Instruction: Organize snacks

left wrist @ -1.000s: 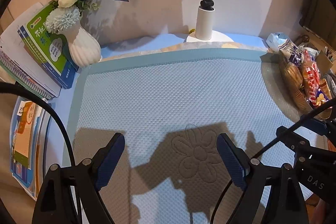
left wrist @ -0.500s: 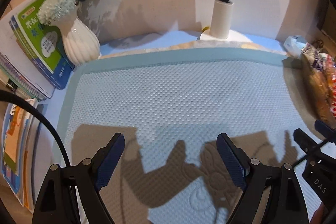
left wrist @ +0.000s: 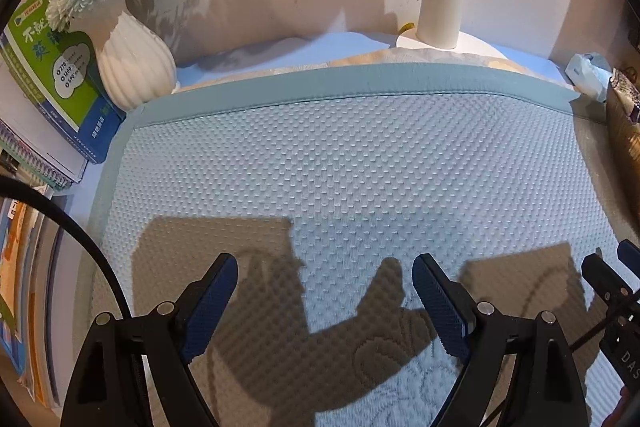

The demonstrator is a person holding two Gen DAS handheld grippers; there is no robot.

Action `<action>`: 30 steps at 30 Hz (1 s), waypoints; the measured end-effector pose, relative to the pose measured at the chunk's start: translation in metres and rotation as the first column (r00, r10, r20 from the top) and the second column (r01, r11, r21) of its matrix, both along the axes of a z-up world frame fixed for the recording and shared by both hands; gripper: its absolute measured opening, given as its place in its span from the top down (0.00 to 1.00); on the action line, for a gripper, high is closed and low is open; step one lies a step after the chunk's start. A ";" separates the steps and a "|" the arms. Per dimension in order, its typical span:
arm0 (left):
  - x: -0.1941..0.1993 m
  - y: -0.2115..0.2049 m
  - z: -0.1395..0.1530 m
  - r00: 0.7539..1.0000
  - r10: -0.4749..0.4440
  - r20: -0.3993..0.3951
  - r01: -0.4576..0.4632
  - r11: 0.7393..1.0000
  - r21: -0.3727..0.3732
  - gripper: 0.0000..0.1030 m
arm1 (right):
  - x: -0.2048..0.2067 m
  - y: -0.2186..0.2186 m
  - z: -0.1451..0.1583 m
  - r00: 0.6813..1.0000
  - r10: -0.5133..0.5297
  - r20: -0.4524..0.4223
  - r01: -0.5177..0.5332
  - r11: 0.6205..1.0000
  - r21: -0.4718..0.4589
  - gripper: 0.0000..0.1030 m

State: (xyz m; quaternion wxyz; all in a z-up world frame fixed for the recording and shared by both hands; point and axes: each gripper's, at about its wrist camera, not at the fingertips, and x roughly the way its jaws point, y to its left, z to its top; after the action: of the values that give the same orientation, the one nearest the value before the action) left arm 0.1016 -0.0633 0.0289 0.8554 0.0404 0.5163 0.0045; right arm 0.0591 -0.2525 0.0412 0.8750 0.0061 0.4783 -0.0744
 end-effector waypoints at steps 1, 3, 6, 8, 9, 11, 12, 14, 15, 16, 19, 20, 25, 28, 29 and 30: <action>0.001 0.000 -0.001 1.000 0.002 0.003 -0.003 1.000 0.004 0.15 | 0.001 0.000 -0.001 1.000 0.003 0.003 -0.003 1.000 0.003 0.40; 0.002 0.000 -0.003 1.000 0.002 0.008 -0.002 1.000 0.008 0.15 | 0.003 0.000 -0.003 1.000 0.009 0.012 -0.009 1.000 0.008 0.40; 0.004 -0.001 -0.006 1.000 -0.003 0.008 0.003 1.000 0.017 0.15 | 0.006 -0.002 -0.009 1.000 0.011 0.028 -0.012 1.000 0.016 0.40; 0.006 0.000 -0.008 1.000 -0.004 0.006 0.004 1.000 0.027 0.15 | 0.006 -0.005 -0.013 0.999 0.005 0.033 -0.006 0.999 0.033 0.40; 0.006 -0.001 -0.009 1.000 -0.004 0.006 0.004 0.999 0.033 0.15 | 0.006 -0.007 -0.015 0.999 -0.001 0.036 0.000 0.999 0.038 0.40; 0.007 -0.002 -0.010 1.000 -0.008 0.007 0.007 0.999 0.038 0.15 | 0.005 -0.010 -0.018 0.999 -0.007 0.045 0.006 0.999 0.043 0.40; 0.007 -0.002 -0.010 1.000 -0.008 0.010 0.008 0.999 0.040 0.15 | 0.005 -0.010 -0.018 0.998 -0.006 0.054 0.004 0.999 0.043 0.39; 0.008 -0.004 -0.009 1.000 -0.011 0.012 0.011 0.999 0.042 0.15 | 0.004 -0.010 -0.018 0.997 0.001 0.077 -0.004 0.999 0.033 0.35; 0.009 -0.005 -0.009 1.000 -0.012 0.012 0.012 0.999 0.042 0.15 | 0.003 -0.009 -0.018 0.996 0.006 0.086 -0.009 0.999 0.033 0.32; 0.009 -0.006 -0.009 1.000 -0.013 0.013 0.012 0.999 0.041 0.15 | 0.003 -0.009 -0.018 0.995 0.009 0.096 -0.013 0.999 0.037 0.32; 0.010 -0.009 -0.006 1.000 -0.010 0.012 0.010 0.999 0.040 0.15 | 0.000 -0.011 -0.017 0.994 0.008 0.114 -0.015 0.998 0.058 0.32; 0.010 -0.010 -0.006 1.000 -0.009 0.013 0.008 0.999 0.042 0.15 | -0.001 -0.012 -0.017 0.993 0.003 0.120 -0.011 0.998 0.066 0.31; 0.016 -0.012 -0.004 1.000 0.009 0.009 -0.009 0.999 0.040 0.15 | -0.001 -0.017 -0.018 0.992 -0.021 0.128 0.007 0.994 0.111 0.30; 0.021 -0.011 -0.006 0.999 0.038 -0.006 -0.038 0.999 0.017 0.15 | 0.002 -0.013 -0.019 0.993 -0.017 0.119 0.005 0.995 0.100 0.25; 0.023 -0.010 -0.007 0.999 0.049 -0.009 -0.049 0.999 0.010 0.15 | 0.003 -0.011 -0.020 0.993 -0.012 0.116 0.002 0.996 0.088 0.25; 0.024 -0.010 -0.007 0.998 0.062 -0.010 -0.062 0.998 0.005 0.15 | 0.003 -0.007 -0.020 0.994 -0.008 0.111 0.001 0.998 0.066 0.25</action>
State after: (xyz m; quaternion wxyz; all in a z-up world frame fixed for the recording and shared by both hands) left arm 0.1253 -0.0732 0.0221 0.8523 0.0265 0.5215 0.0321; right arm 0.0626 -0.2598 0.0207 0.8994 0.0402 0.4312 -0.0602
